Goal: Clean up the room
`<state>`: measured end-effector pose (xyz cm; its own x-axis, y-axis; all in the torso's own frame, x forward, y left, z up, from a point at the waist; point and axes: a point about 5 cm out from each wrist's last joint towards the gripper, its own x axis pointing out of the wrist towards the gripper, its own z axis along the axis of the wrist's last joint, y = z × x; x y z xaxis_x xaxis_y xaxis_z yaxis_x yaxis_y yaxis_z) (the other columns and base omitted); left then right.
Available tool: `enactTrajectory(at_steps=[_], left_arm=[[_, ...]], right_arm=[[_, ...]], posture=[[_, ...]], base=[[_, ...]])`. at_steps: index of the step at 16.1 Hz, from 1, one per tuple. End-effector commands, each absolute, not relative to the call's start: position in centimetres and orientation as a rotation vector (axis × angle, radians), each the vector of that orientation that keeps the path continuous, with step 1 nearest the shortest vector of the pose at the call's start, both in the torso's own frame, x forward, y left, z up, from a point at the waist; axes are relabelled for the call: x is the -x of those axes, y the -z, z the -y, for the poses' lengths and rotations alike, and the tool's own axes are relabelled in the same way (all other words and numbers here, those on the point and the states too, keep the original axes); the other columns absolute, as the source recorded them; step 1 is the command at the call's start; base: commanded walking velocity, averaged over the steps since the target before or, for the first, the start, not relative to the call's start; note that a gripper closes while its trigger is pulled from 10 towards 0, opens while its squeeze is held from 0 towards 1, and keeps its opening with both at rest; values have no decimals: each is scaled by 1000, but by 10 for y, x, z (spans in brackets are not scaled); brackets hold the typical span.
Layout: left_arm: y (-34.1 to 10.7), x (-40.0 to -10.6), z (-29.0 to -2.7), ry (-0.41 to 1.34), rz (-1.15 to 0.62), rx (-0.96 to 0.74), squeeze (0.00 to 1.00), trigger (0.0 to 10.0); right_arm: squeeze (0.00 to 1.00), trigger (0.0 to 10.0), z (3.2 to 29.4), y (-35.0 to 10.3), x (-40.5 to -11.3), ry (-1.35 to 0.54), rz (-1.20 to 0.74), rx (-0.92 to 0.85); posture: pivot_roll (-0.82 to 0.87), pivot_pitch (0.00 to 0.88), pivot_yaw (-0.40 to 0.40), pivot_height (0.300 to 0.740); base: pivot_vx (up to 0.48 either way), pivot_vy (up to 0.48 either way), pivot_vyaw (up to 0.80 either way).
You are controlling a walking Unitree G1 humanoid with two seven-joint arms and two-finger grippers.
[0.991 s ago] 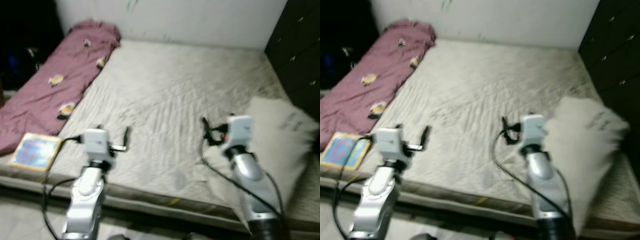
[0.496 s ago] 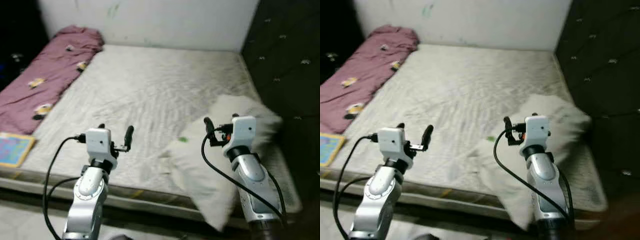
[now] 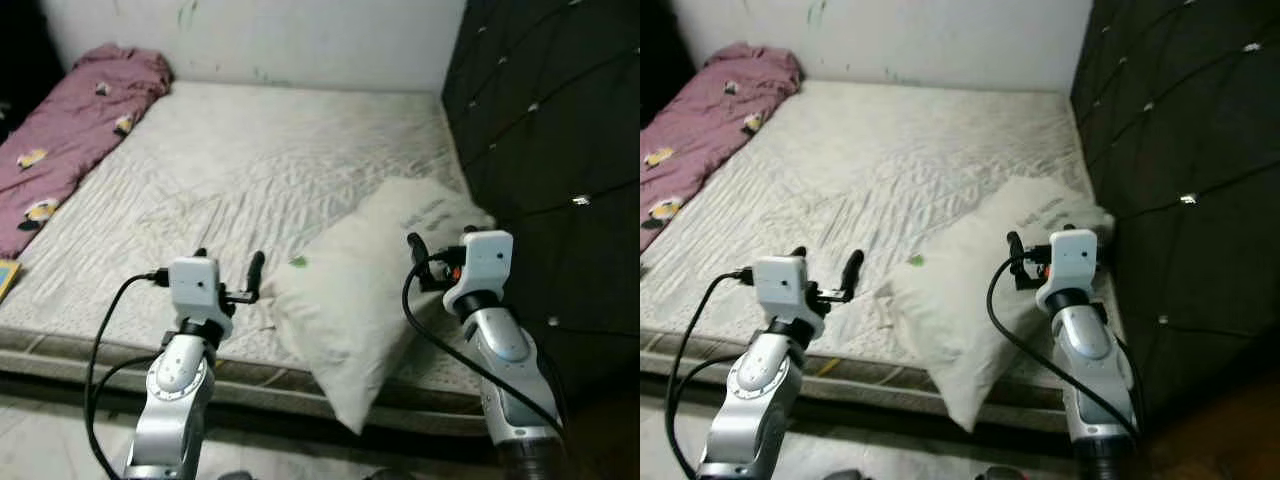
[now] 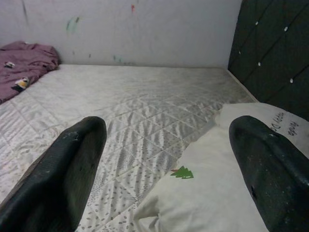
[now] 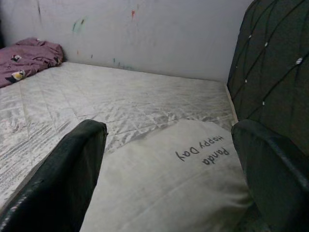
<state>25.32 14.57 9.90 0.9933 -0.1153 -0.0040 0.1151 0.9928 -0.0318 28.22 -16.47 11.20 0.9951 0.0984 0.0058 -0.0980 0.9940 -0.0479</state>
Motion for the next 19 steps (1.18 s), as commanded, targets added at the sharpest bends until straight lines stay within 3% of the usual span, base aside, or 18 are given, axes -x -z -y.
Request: enactTrajectory(at_steps=[1, 10, 14, 19], left_arm=[[-103, -254, -155, 79, 11, 15, 0, 10000], [-103, -256, -154, 69, 21, 19, 0, 10000], [-105, -258, -156, 69, 22, 22, 0, 10000], [-106, -259, -154, 77, 22, 22, 0, 10000]], right_arm=[[0, 10000, 159, -116, -285, -109, 22, 41], [0, 10000, 161, -115, -285, -95, 18, 39], [0, 10000, 161, -116, -287, -91, 21, 38], [0, 10000, 162, -116, -288, -82, 19, 35]], posture=[[-65, 0, 10, 740], [-69, 0, 11, 740], [-69, 0, 13, 740], [-69, 0, 16, 740]], base=[[0, 0, 0], [0, 0, -551], [0, 0, 0], [0, 0, -684]])
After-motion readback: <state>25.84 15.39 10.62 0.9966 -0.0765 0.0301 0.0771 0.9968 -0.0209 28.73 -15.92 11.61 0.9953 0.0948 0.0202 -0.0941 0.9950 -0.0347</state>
